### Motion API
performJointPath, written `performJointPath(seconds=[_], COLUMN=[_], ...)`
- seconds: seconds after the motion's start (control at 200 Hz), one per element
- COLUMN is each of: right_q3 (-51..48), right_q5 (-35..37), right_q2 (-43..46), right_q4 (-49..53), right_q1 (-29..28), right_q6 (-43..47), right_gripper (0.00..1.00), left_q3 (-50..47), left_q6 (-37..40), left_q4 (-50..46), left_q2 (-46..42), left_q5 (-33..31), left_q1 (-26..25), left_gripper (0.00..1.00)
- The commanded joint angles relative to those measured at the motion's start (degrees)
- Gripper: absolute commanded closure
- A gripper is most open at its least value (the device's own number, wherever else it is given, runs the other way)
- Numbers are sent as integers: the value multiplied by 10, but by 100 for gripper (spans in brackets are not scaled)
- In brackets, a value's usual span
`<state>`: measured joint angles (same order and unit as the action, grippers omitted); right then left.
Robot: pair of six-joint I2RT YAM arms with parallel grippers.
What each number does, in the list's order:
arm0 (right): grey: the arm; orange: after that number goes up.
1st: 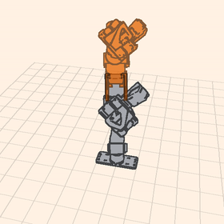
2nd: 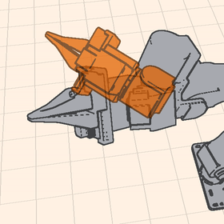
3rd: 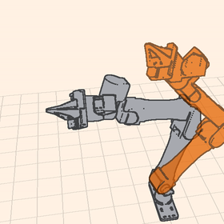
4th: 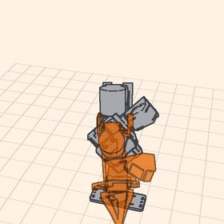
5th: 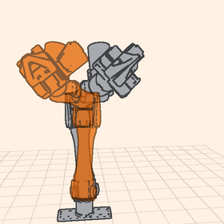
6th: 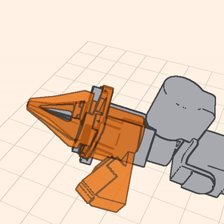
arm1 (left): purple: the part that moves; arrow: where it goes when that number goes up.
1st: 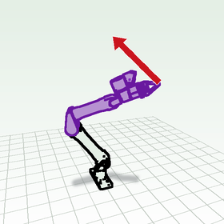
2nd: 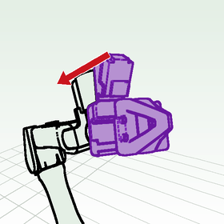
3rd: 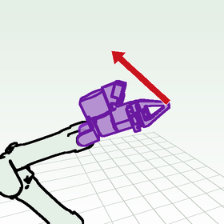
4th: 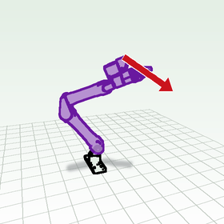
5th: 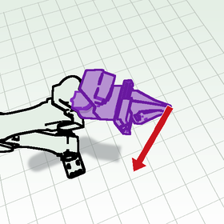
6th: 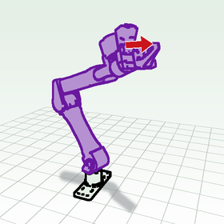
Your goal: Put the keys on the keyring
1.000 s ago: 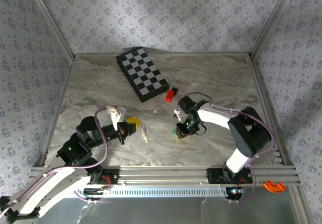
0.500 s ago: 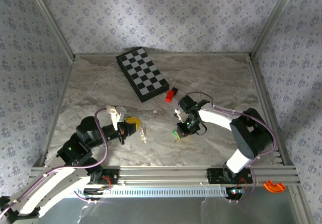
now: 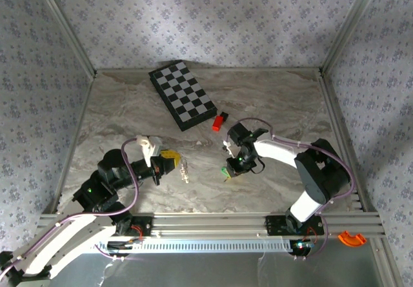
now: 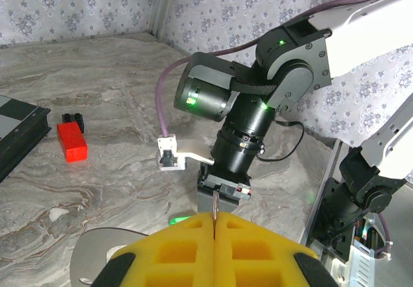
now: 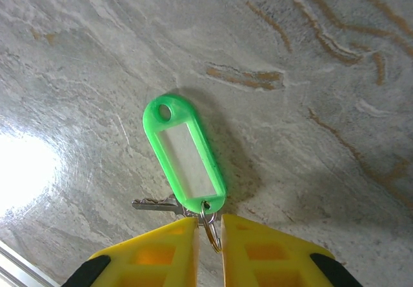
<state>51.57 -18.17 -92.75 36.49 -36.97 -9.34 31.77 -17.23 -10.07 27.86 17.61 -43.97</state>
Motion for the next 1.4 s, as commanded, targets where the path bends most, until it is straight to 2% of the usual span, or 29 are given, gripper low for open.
performJointPath(seconds=[0.0, 0.305, 0.475, 0.805, 0.94, 1.179, 1.284, 1.394], right_q3=[1, 0, 0, -11, -23, -79, -102, -95], right_q5=[11, 15, 14, 13, 17, 2, -20, -43], right_q2=[1, 5, 11, 77, 137, 318, 393, 434], right_q4=[18, 17, 18, -3, -18, -152, -212, -251], right_q1=[-4, -9, -14, -38, -57, -102, -129, -155], right_q6=[10, 11, 14, 25, 32, 30, 31, 34], right_gripper=[83, 86, 91, 100, 100, 100, 100, 100], left_q3=[6, 8, 9, 27, 32, 51, 58, 66], left_q6=[-4, -4, -3, -3, -2, 8, 19, 37], left_q4=[23, 22, 23, 14, 10, 5, 9, 15], left_q2=[-2, -4, -2, 12, 16, 21, 25, 23], left_q5=[12, 11, 11, 12, 16, 29, 53, 93], left_q1=[3, 3, 2, 3, 3, 3, 2, 2], left_gripper=[100, 100, 100, 100, 100, 100, 100, 100])
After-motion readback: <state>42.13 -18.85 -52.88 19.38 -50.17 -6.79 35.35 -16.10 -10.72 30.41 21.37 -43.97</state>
